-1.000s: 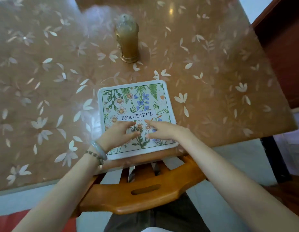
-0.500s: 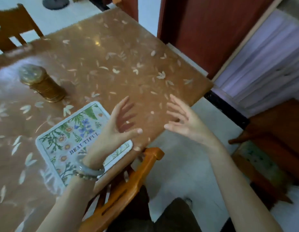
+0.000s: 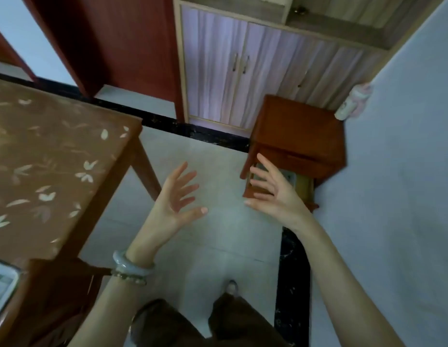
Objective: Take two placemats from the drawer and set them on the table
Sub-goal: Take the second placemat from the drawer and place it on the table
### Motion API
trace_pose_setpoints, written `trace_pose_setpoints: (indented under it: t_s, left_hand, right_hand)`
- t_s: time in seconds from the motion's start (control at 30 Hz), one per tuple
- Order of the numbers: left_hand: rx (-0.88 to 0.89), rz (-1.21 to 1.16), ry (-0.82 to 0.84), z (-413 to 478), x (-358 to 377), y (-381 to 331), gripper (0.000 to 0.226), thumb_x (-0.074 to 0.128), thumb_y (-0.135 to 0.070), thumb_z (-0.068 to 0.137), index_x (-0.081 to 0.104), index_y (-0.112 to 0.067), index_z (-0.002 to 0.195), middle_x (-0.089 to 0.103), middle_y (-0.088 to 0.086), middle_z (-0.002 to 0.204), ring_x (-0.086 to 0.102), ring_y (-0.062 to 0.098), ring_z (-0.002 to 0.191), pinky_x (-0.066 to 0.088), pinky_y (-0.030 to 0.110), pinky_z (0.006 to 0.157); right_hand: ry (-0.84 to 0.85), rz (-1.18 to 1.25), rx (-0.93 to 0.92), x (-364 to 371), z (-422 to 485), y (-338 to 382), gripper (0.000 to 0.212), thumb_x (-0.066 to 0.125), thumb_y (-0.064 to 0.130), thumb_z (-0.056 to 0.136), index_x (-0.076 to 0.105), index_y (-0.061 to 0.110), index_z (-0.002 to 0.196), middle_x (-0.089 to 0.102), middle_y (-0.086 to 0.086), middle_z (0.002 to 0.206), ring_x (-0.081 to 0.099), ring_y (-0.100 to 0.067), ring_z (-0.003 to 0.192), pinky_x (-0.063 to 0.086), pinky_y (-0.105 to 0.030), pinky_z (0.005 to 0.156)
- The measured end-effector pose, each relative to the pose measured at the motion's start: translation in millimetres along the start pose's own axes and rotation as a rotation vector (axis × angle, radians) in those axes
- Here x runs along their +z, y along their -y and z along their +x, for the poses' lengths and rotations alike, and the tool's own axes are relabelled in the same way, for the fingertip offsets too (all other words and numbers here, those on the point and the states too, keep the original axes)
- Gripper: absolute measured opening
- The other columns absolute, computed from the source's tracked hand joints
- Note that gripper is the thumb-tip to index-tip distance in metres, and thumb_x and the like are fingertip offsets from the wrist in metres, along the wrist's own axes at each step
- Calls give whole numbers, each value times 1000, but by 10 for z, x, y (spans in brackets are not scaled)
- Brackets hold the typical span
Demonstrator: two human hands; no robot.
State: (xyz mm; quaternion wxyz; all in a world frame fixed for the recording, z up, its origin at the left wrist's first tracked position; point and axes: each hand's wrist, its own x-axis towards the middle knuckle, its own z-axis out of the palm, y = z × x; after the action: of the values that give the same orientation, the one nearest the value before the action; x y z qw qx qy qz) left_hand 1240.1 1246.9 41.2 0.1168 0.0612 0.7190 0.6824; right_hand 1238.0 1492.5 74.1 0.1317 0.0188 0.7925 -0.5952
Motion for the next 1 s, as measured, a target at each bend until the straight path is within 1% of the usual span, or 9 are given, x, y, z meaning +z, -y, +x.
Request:
trace_pose_setpoints:
  t_s: [0.1,0.27,0.4,0.47,0.53,0.6,0.8,0.87,1.0]
  left_hand:
    - [-9,-2,76,193,585,17,104,84,-57,54,28,-47,141,43,-12,144,52,6,125,48,26,97]
    - [-44,37,164,443,1189,42,98,80,-28,70,22,-38,149,41,-9,146,51,5,125,47,29,101]
    - [-79,39,214,659,1431,65,100,82,-37,69,21,-41,148,42,-11,145,52,6,125,49,26,97]
    - [-104,53,232,803,1540,94,96,81,-31,73,22,-40,147,42,-9,145,51,8,126,48,29,99]
    - [-111,69,244,974,1649,126,93,78,-25,73,22,-41,146,42,-10,145,51,6,125,48,23,96]
    - [-118,78,261,1191,1755,163,93,77,-24,73,22,-41,146,42,-12,143,51,5,124,48,17,92]
    - [-139,70,279,2031,2057,290,93,77,-23,72,24,-36,146,46,-19,135,54,1,118,50,11,83]
    - [-159,68,273,2357,2142,324,93,78,-26,70,24,-37,146,47,-21,134,54,1,118,50,13,84]
    - [-201,78,257,2980,2250,422,94,80,-36,68,26,-39,145,46,-24,133,52,3,121,47,24,95]
  right_hand:
    - [-87,16,33,-568,-212,-237,93,76,9,76,20,46,140,40,3,147,47,-10,127,44,-39,104]
    - [-208,30,74,-1167,-427,-573,92,74,7,78,20,39,146,42,2,145,49,-11,124,46,-35,102]
    - [-270,33,98,-1424,-427,-769,91,74,7,78,21,41,143,43,3,144,46,-11,127,44,-39,104]
    - [-299,39,113,-1548,-381,-841,90,74,7,78,21,44,140,43,4,143,45,-12,129,43,-41,105]
    - [-323,48,125,-1681,-301,-912,90,74,7,78,22,41,143,43,3,144,45,-12,129,43,-40,105]
    - [-342,66,139,-1820,-183,-983,90,74,7,78,22,36,146,43,2,144,45,-12,128,44,-37,104]
    - [-393,104,169,-2262,398,-1169,88,73,6,79,24,33,147,44,4,142,46,-11,127,46,-19,92]
    - [-390,113,192,-2445,666,-1216,87,73,5,79,25,32,147,44,4,142,45,-11,127,46,-17,90]
    - [-377,129,242,-2810,1226,-1320,85,71,4,80,25,30,147,44,5,139,44,-9,124,48,-12,85]
